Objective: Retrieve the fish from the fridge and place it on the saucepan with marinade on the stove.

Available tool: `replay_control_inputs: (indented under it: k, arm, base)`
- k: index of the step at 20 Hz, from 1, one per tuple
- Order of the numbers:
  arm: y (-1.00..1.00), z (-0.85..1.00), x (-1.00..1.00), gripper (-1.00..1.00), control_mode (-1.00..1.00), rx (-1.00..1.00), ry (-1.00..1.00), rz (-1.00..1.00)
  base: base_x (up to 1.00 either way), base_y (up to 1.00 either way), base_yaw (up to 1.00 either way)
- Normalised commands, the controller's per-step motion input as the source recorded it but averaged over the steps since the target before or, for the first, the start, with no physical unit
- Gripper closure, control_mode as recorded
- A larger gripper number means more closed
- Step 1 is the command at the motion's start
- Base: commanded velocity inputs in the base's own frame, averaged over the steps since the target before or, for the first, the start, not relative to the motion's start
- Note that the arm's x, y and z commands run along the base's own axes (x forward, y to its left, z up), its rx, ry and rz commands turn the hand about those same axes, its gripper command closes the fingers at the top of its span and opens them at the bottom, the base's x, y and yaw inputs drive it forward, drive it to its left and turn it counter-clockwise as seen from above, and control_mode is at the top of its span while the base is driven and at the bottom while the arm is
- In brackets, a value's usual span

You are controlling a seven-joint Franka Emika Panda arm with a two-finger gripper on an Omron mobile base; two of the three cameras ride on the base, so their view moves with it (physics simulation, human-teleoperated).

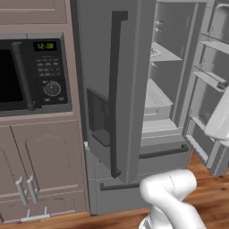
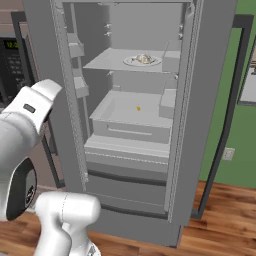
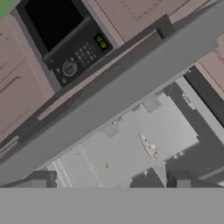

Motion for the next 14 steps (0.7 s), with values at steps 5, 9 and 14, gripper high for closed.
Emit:
replay_control_inputs:
  k: [5, 9, 14]
  arm:
    - [0.0, -0.27, 0.14, -1.0, -1.0, -0.12, -0.11, 0.23]
    - [0.04, -0.36, 0.25, -1.0, -1.0, -0.05, -0.19, 0.03]
    - [0.0, -0.26, 0.4, -1.0, -1.0, 0.0, -0.16, 0.0]
  base:
    - [0.0, 0.0, 0.0]
    - [0.0, 0.0, 0.0]
    - [0.0, 0.0, 0.0]
